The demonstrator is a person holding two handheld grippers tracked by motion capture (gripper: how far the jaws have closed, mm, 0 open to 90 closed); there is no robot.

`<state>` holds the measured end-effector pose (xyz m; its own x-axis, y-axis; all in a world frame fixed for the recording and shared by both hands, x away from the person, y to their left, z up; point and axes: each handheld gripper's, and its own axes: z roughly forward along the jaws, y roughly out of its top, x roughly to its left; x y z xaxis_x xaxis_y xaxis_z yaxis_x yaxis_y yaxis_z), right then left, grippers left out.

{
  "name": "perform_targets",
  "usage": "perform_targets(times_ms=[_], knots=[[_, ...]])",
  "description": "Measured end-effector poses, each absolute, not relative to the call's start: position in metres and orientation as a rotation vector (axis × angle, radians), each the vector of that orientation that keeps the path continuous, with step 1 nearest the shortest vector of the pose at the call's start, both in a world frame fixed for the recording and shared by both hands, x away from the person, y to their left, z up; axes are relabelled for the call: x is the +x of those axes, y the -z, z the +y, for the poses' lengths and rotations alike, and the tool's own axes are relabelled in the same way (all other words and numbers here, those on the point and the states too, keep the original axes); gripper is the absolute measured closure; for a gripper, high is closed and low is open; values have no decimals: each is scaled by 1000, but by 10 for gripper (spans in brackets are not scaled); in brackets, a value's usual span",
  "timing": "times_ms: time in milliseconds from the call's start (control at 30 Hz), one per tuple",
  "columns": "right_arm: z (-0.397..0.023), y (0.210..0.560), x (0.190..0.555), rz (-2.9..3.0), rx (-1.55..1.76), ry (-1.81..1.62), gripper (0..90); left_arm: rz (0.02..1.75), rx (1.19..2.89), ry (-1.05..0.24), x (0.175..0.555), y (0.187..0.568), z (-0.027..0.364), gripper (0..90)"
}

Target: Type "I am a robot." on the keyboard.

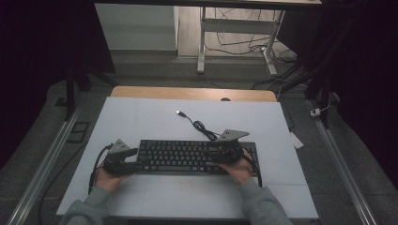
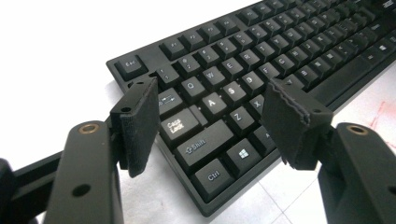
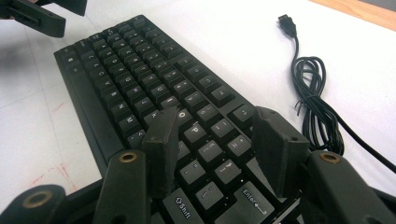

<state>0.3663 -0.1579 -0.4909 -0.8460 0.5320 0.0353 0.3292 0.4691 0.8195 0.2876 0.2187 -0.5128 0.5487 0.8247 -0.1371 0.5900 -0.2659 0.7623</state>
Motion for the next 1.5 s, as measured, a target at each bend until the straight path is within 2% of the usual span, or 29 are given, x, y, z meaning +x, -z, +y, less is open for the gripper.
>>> perform_targets(times_ms=[433, 933, 1100, 1300, 1367, 1500], knots=[[-156, 493, 366, 2498, 744, -1307, 516, 1018, 2009, -358, 291, 493, 208, 404], [-158, 491, 366, 2490, 748, -1305, 516, 912, 2131, -254, 310, 487, 171, 490], [-157, 491, 366, 2494, 741, -1299, 516, 889, 2164, -235, 309, 493, 165, 623], [-158, 491, 367, 2487, 744, -1302, 516, 850, 2214, -210, 308, 503, 151, 855], [-159, 491, 367, 2484, 746, -1307, 516, 839, 2221, -209, 307, 504, 147, 886], [-159, 492, 367, 2486, 745, -1309, 516, 830, 2234, -204, 307, 507, 143, 888]])
